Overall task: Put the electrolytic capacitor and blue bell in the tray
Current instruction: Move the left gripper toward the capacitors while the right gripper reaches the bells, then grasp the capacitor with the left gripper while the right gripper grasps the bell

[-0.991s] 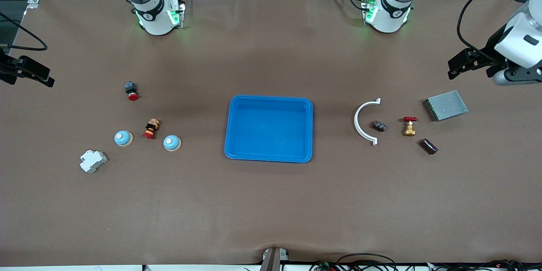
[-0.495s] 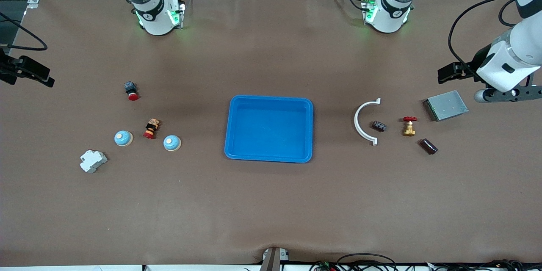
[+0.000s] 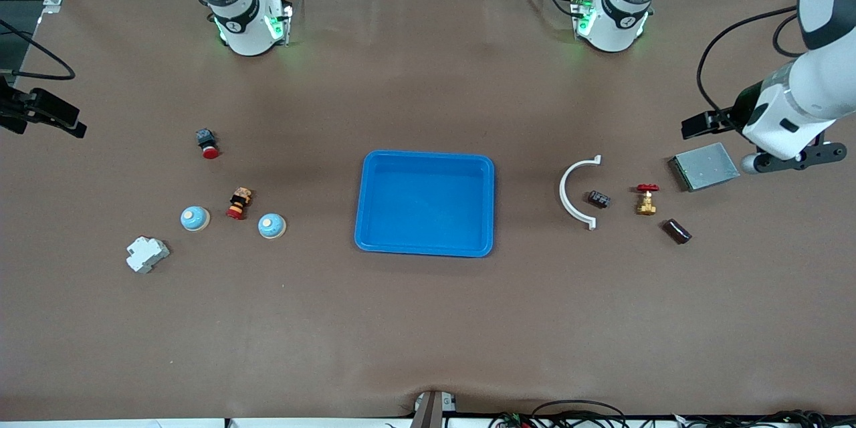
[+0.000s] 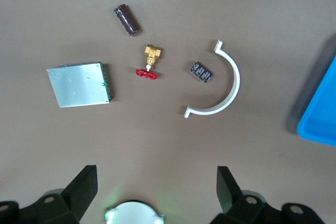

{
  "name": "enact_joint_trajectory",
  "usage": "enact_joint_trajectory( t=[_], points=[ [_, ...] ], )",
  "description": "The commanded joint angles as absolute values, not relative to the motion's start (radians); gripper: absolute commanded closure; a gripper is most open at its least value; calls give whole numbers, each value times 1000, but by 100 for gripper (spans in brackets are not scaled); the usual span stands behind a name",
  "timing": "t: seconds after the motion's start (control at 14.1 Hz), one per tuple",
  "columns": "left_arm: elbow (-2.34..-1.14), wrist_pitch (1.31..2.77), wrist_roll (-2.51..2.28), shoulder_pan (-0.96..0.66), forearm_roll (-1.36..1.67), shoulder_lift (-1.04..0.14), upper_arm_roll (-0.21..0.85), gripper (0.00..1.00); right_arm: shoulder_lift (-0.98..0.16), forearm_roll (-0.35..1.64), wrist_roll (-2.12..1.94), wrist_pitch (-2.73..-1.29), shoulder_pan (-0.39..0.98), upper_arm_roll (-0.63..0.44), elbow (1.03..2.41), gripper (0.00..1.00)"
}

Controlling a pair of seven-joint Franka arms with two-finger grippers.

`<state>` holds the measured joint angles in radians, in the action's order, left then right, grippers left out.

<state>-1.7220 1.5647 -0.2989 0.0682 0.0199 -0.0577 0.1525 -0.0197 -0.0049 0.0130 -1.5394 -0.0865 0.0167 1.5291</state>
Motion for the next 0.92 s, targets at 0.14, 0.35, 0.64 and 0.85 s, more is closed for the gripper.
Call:
enact_joint_trajectory(
  t=[0.14, 0.35, 0.64, 0.85],
  points=[
    [-1860, 1709, -431, 93, 63, -46, 153, 0, -78, 9, 24, -1517, -57, 34, 1511, 0],
    [-1977, 1886, -521, 94, 63, -58, 153, 0, -126, 9, 70, -1505, 17, 34, 1522, 0],
    [-2025, 2060, -701, 83, 84, -178, 160, 0, -218, 8, 215, -1578, 126, 34, 1522, 0],
    [-2025, 2141, -831, 39, 92, -262, 161, 0, -299, 14, 218, -1707, 138, 34, 1535, 0]
  ],
)
